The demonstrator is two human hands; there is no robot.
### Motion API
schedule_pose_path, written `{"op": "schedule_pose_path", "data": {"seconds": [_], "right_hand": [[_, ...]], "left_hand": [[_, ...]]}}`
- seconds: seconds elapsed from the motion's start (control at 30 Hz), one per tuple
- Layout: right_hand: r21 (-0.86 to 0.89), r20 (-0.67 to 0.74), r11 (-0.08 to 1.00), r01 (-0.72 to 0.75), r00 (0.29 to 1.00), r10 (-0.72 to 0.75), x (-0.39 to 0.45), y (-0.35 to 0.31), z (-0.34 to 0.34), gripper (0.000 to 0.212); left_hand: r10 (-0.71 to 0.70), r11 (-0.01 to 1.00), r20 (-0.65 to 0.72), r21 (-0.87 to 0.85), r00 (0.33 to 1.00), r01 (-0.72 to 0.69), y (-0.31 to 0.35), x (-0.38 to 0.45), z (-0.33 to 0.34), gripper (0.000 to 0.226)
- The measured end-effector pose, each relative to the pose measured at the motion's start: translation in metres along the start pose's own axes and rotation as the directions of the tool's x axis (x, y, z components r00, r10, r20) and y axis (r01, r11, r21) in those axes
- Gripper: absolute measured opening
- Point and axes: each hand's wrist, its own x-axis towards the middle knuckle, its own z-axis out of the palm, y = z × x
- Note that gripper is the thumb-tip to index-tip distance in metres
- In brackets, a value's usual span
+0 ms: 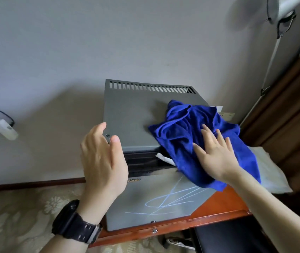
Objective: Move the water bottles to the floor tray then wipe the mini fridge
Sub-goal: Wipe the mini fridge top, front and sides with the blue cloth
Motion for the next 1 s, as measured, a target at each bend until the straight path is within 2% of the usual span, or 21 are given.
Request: {"op": "schedule_pose_path", "data": {"seconds": [0.1,0.2,0.27,0.33,0.43,0.6,0.7,0.77,0.9,1.0], "right_hand": [[-0.029,0.007,0.993,0.114,0.994,-0.113,-0.025,-0.080,0.021,0.079],[0.022,0.093,0.958,0.285,0.954,-0.285,-0.037,-0.152,0.041,0.067],[0.096,0.122,0.947,0.305,0.941,-0.315,-0.038,-0.171,0.045,0.062],[0.121,0.109,0.941,0.315,0.938,-0.328,-0.036,-0.167,0.044,0.063],[0.128,0.072,0.945,0.300,0.948,-0.311,-0.025,-0.134,0.036,0.064],[0.038,0.007,0.991,0.132,0.991,-0.132,-0.002,-0.028,0.008,0.066],[-0.083,-0.071,0.997,0.004,0.997,-0.010,0.000,0.038,-0.008,0.080],[-0.152,-0.083,0.987,-0.052,0.996,0.040,0.001,0.059,-0.014,0.075],[-0.130,-0.013,0.988,-0.083,0.997,0.082,0.003,0.027,-0.008,0.078],[-0.083,0.042,0.991,0.106,0.994,-0.102,-0.007,-0.035,0.006,0.096]], "left_hand": [[0.004,0.999,0.012,-0.054,1.000,-0.003,0.002,0.000,-0.001,0.075],[-0.062,0.981,-0.010,-0.185,0.998,0.060,-0.009,0.009,-0.001,0.074],[-0.164,0.943,-0.026,-0.299,0.986,0.149,-0.018,0.020,-0.001,0.073],[-0.189,0.958,0.000,-0.222,0.982,0.184,-0.020,0.025,-0.002,0.075],[-0.019,0.999,0.035,-0.032,0.999,0.020,-0.017,0.022,-0.004,0.069],[0.131,0.991,0.137,-0.026,0.982,-0.129,-0.012,0.010,-0.005,0.058],[0.185,0.976,0.171,0.080,0.968,-0.201,-0.010,0.008,-0.004,0.057],[0.233,0.954,0.146,0.157,0.961,-0.255,-0.011,0.008,-0.003,0.057],[0.293,0.943,0.012,0.162,0.956,-0.291,-0.011,0.003,-0.001,0.058],[0.307,0.946,-0.060,0.124,0.950,-0.298,-0.012,0.002,0.000,0.066]]}}
